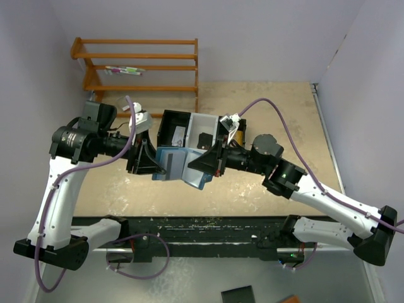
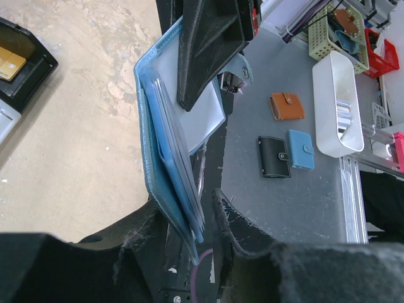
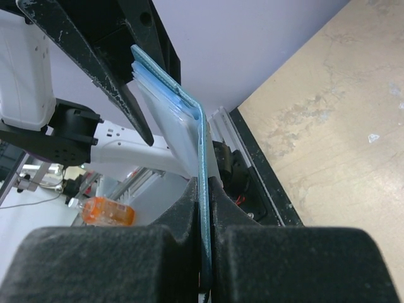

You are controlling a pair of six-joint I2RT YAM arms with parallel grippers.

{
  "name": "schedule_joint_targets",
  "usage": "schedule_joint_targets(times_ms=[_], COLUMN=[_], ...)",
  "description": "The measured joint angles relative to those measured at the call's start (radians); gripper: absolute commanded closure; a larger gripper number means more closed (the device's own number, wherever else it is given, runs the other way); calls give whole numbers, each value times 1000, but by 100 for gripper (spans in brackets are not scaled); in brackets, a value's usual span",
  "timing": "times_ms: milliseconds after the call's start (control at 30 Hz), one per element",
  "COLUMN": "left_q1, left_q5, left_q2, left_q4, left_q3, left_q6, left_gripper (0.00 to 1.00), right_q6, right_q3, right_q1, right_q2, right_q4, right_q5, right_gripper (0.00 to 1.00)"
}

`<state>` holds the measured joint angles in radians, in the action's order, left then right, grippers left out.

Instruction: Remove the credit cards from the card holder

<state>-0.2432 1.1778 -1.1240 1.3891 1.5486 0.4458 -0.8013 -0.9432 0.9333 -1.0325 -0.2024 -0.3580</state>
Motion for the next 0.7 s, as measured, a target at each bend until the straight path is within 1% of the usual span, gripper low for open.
schedule_joint_targets(times_ms=[200, 267, 533, 600, 700], left_q1=[0, 0, 0, 1, 1], left_q5=[6, 12, 26, 31, 41], left_q2=[-2, -2, -1, 0, 2], left_q4=[9, 19, 32, 33, 35], left_q3=[3, 8, 14, 14, 14], left_q6=[11, 20, 37, 37, 37], left_gripper=[82, 85, 87, 85, 80], right_q6=[0, 0, 0, 0, 0], right_q3=[0, 0, 0, 0, 0], right_q1=[0, 0, 0, 0, 0], right_q2=[0, 0, 0, 0, 0], right_q4=[0, -1, -18, -20, -22], right_q5=[-2, -4, -24, -28, -32], right_gripper=[100, 100, 100, 100, 100])
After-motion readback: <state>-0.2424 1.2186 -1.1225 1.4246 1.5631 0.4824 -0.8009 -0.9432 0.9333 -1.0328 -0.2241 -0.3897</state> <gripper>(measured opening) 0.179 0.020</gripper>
